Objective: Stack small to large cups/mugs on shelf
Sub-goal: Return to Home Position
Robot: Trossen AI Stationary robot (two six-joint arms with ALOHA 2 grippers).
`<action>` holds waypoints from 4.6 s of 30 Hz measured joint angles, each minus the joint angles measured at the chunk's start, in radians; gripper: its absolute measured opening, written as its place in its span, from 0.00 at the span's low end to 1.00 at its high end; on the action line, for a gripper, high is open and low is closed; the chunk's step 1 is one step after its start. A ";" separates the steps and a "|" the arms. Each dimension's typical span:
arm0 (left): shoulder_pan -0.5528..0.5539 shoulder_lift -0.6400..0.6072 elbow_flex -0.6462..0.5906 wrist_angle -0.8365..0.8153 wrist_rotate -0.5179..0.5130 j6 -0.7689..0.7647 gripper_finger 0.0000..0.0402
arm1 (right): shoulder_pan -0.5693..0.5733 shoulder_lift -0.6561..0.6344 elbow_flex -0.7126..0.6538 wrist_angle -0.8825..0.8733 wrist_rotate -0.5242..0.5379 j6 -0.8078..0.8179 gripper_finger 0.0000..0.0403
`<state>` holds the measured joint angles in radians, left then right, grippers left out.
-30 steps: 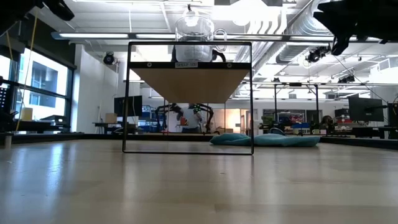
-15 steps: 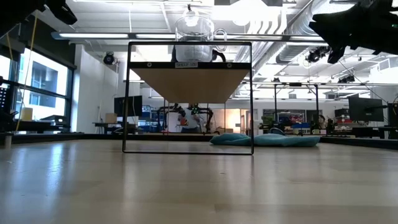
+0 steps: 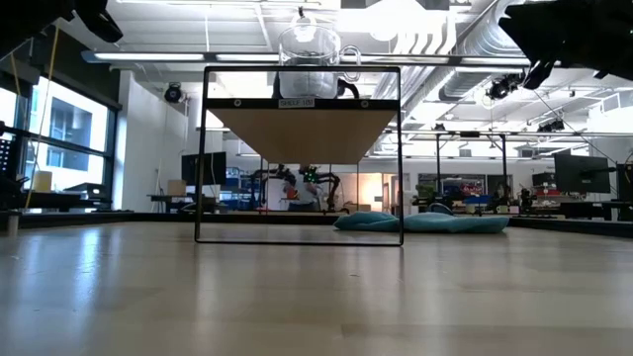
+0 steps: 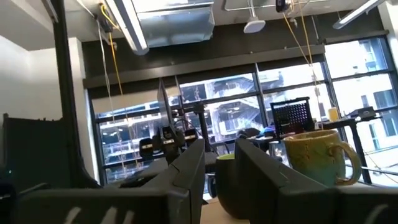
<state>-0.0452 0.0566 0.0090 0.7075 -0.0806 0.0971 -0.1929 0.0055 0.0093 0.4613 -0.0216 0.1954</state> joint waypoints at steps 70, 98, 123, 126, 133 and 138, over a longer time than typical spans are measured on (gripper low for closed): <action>0.000 0.000 0.000 0.046 0.052 0.108 0.34 | 0.111 0.034 0.000 -0.451 0.002 0.032 0.20; 0.238 0.000 0.000 0.076 0.255 -0.033 0.34 | 0.111 0.034 0.001 -0.453 0.003 0.031 0.20; 0.241 0.000 0.000 -0.440 0.133 -0.104 0.34 | 0.110 0.034 0.001 -0.453 0.003 0.031 0.20; 0.241 0.000 0.000 -0.480 0.133 -0.100 0.34 | 0.111 0.034 0.001 -0.453 0.003 0.031 0.20; 0.241 0.000 0.000 -0.553 0.132 -0.072 0.34 | 0.110 0.034 0.001 -0.453 0.003 0.031 0.20; 0.241 0.000 0.000 -0.593 0.165 -0.068 0.34 | 0.110 0.034 0.001 -0.453 0.003 0.031 0.20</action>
<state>0.1963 0.0563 0.0086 0.1144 0.0845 0.0292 -0.0825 0.0391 0.0101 0.0082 -0.0189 0.2268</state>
